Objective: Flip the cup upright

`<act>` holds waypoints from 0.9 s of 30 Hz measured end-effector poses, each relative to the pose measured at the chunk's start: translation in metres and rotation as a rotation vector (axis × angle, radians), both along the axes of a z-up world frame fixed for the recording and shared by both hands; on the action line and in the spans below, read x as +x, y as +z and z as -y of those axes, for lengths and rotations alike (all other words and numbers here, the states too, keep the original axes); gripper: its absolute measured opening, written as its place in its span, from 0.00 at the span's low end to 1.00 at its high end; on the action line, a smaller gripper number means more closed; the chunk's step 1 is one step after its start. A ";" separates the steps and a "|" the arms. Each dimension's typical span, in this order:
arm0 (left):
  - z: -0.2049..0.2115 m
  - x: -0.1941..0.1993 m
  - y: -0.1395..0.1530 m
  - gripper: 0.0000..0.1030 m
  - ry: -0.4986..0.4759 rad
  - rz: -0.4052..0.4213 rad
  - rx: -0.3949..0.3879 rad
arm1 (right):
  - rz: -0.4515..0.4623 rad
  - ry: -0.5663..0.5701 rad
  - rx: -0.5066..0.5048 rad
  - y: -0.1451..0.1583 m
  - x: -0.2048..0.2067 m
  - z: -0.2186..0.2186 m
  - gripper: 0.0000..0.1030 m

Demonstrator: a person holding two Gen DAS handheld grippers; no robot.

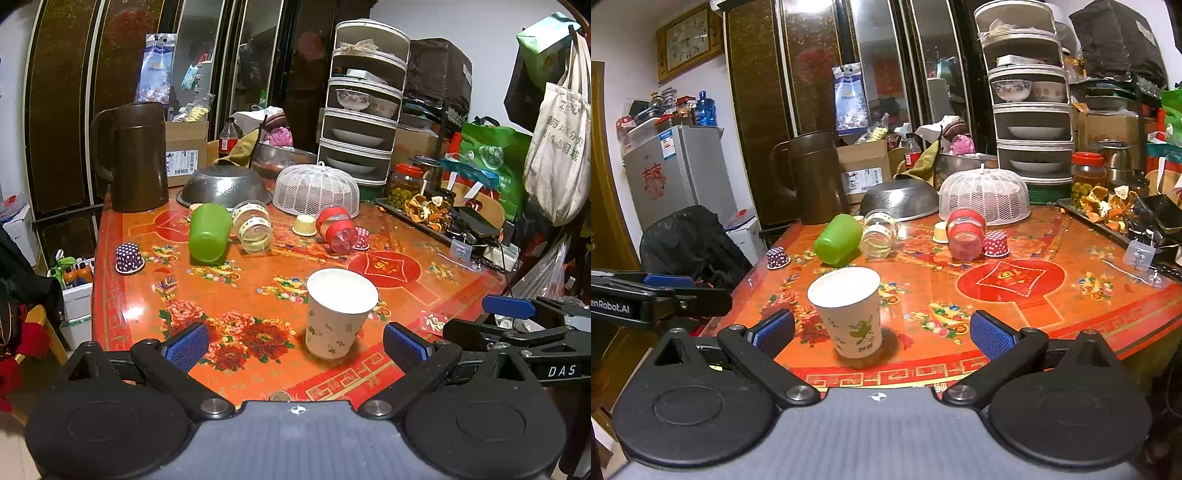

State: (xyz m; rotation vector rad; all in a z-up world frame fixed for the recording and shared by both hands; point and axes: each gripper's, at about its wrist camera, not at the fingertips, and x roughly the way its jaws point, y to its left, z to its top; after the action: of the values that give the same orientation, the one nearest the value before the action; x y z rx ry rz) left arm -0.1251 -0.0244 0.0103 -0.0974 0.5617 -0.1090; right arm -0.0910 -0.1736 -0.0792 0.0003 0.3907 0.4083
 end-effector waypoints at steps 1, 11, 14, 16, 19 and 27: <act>0.000 0.001 0.000 0.99 -0.001 -0.002 -0.003 | 0.000 0.003 -0.001 0.000 0.000 -0.001 0.99; 0.000 0.001 -0.001 0.99 -0.004 -0.004 -0.009 | 0.006 0.016 0.007 0.001 -0.002 0.001 0.99; 0.000 0.001 -0.001 0.99 -0.005 -0.005 -0.009 | 0.010 0.017 0.005 0.002 -0.002 0.000 0.99; 0.000 0.001 -0.001 0.99 -0.005 -0.006 -0.010 | 0.012 0.018 0.008 0.002 -0.002 0.000 0.99; 0.001 0.001 -0.002 0.99 -0.003 -0.008 -0.010 | 0.013 0.018 0.016 0.001 -0.003 0.001 0.99; 0.001 0.001 -0.002 0.99 0.011 -0.007 0.000 | 0.022 0.020 0.020 0.003 -0.004 0.002 0.99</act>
State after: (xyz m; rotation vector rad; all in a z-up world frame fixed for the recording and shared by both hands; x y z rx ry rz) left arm -0.1242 -0.0257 0.0079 -0.1008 0.5679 -0.0977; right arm -0.0951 -0.1759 -0.0760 0.0112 0.3649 0.4312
